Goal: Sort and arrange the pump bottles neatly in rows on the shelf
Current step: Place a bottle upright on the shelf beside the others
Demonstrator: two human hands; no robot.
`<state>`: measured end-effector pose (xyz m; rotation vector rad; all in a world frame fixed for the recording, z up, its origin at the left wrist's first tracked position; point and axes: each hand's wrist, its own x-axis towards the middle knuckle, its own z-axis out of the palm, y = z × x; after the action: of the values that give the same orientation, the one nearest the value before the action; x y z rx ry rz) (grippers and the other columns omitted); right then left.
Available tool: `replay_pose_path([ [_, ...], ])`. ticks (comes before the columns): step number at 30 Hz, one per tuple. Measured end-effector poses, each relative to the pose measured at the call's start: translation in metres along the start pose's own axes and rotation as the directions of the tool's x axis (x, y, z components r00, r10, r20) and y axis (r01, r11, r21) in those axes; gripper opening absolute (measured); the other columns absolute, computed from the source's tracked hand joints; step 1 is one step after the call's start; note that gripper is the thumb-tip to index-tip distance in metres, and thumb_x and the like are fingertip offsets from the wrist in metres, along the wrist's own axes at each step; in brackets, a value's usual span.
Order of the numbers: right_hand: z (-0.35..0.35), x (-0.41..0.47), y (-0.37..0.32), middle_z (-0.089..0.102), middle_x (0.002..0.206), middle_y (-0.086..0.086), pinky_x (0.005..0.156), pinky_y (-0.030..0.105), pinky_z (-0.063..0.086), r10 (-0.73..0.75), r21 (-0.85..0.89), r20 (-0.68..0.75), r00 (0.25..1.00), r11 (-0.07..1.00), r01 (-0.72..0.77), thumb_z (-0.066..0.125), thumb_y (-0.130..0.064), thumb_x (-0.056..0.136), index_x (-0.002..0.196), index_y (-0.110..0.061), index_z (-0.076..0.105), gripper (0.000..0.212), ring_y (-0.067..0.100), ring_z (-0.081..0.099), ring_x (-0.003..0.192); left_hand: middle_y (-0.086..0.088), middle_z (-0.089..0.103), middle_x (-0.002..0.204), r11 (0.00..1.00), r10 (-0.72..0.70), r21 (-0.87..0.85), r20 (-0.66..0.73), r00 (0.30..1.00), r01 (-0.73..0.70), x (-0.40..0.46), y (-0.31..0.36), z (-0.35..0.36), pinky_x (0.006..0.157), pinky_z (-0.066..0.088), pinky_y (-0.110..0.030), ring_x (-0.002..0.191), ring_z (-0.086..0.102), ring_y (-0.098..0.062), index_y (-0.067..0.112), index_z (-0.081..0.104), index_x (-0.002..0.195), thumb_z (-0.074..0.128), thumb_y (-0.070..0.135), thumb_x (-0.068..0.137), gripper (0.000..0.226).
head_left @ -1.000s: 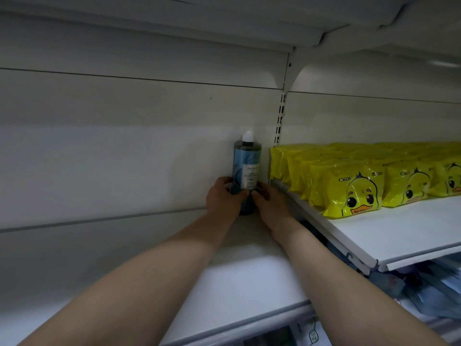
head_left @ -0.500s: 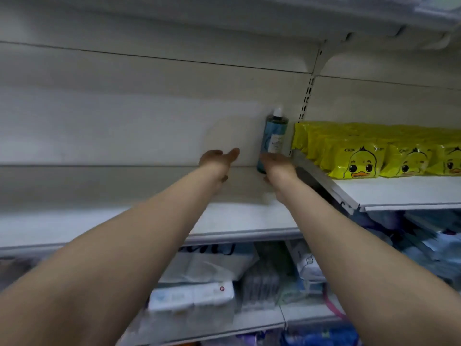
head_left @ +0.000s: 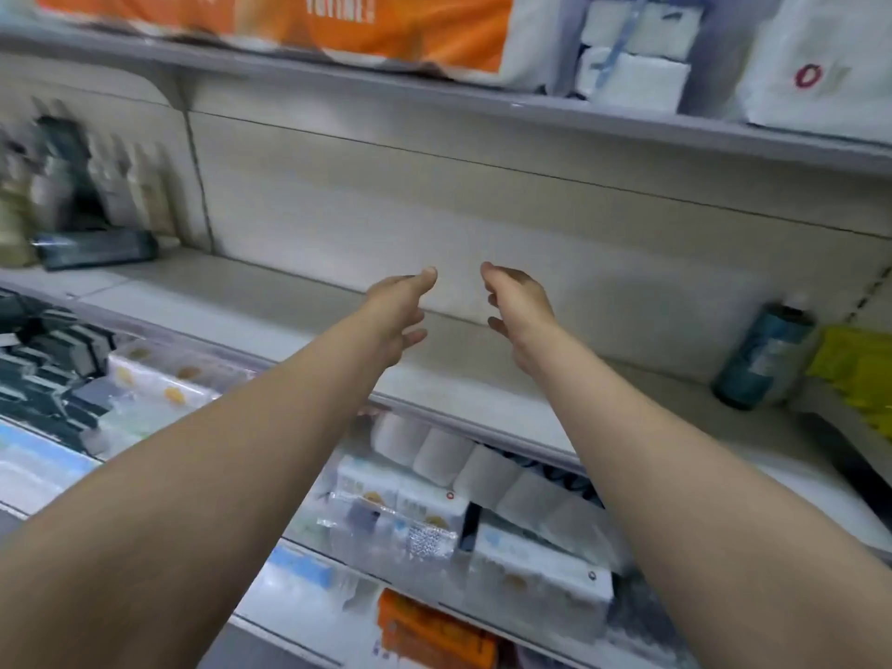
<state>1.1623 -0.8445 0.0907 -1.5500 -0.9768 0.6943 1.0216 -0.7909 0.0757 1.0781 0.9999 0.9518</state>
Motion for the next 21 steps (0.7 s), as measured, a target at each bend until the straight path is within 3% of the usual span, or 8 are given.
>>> replay_pose_path([
  [4, 0.098, -0.006, -0.025, 0.058, 0.124, -0.003, 0.095, 0.036, 0.047, -0.045, 0.033, 0.172, 0.984, 0.999, 0.040, 0.057, -0.041, 0.099, 0.131, -0.017, 0.060, 0.040, 0.018, 0.055, 0.114, -0.004, 0.050, 0.136, 0.996, 0.042, -0.070, -0.113, 0.993, -0.050, -0.003, 0.025, -0.098, 0.087, 0.053, -0.035, 0.116, 0.056, -0.021, 0.018, 0.053, 0.131, 0.066, 0.041, 0.093, 0.046],
  [6, 0.152, -0.010, -0.038, 0.057, 0.130, -0.002, 0.099, 0.037, 0.046, -0.064, 0.050, 0.239, 0.969, 0.997, 0.054, 0.058, -0.043, 0.098, 0.135, -0.017, 0.058, 0.045, 0.018, 0.054, 0.119, -0.004, 0.051, 0.134, 0.992, 0.066, -0.095, -0.174, 0.982, -0.084, -0.004, 0.037, -0.150, 0.087, 0.054, -0.035, 0.114, 0.055, -0.020, 0.019, 0.053, 0.125, 0.067, 0.040, 0.093, 0.041],
  [9, 0.236, -0.019, -0.056, 0.057, 0.137, 0.000, 0.110, 0.043, 0.042, -0.081, 0.075, 0.304, 0.949, 0.995, 0.060, 0.060, -0.045, 0.096, 0.131, -0.019, 0.059, 0.044, 0.018, 0.052, 0.126, -0.004, 0.050, 0.132, 0.988, 0.090, -0.102, -0.253, 0.963, -0.119, -0.004, 0.052, -0.233, 0.093, 0.053, -0.037, 0.115, 0.054, -0.020, 0.019, 0.052, 0.126, 0.068, 0.040, 0.092, 0.042],
  [13, 0.349, -0.033, -0.082, 0.057, 0.128, -0.001, 0.108, 0.041, 0.043, -0.097, 0.103, 0.368, 0.925, 0.993, 0.064, 0.060, -0.042, 0.097, 0.117, -0.023, 0.058, 0.027, 0.018, 0.053, 0.122, 0.000, 0.051, 0.130, 0.986, 0.112, -0.083, -0.314, 0.943, -0.145, -0.003, 0.076, -0.347, 0.094, 0.051, -0.036, 0.117, 0.051, -0.019, 0.019, 0.054, 0.126, 0.064, 0.041, 0.094, 0.040],
  [17, 0.458, -0.045, -0.105, 0.055, 0.132, -0.002, 0.109, 0.043, 0.042, -0.081, 0.110, 0.427, 0.901, 0.993, 0.037, 0.058, -0.043, 0.098, 0.129, -0.021, 0.057, 0.038, 0.017, 0.051, 0.120, -0.003, 0.050, 0.134, 0.986, 0.107, -0.077, -0.370, 0.923, -0.146, 0.001, 0.094, -0.455, 0.095, 0.050, -0.038, 0.121, 0.051, -0.020, 0.020, 0.054, 0.126, 0.063, 0.040, 0.095, 0.039],
  [21, 0.549, -0.053, -0.126, 0.055, 0.128, -0.002, 0.108, 0.045, 0.044, -0.055, 0.112, 0.468, 0.882, 0.994, 0.003, 0.058, -0.043, 0.098, 0.125, -0.024, 0.057, 0.033, 0.018, 0.052, 0.116, -0.003, 0.053, 0.128, 0.985, 0.107, -0.080, -0.409, 0.906, -0.152, 0.010, 0.113, -0.541, 0.098, 0.049, -0.039, 0.118, 0.052, -0.021, 0.022, 0.056, 0.118, 0.062, 0.038, 0.096, 0.029],
])
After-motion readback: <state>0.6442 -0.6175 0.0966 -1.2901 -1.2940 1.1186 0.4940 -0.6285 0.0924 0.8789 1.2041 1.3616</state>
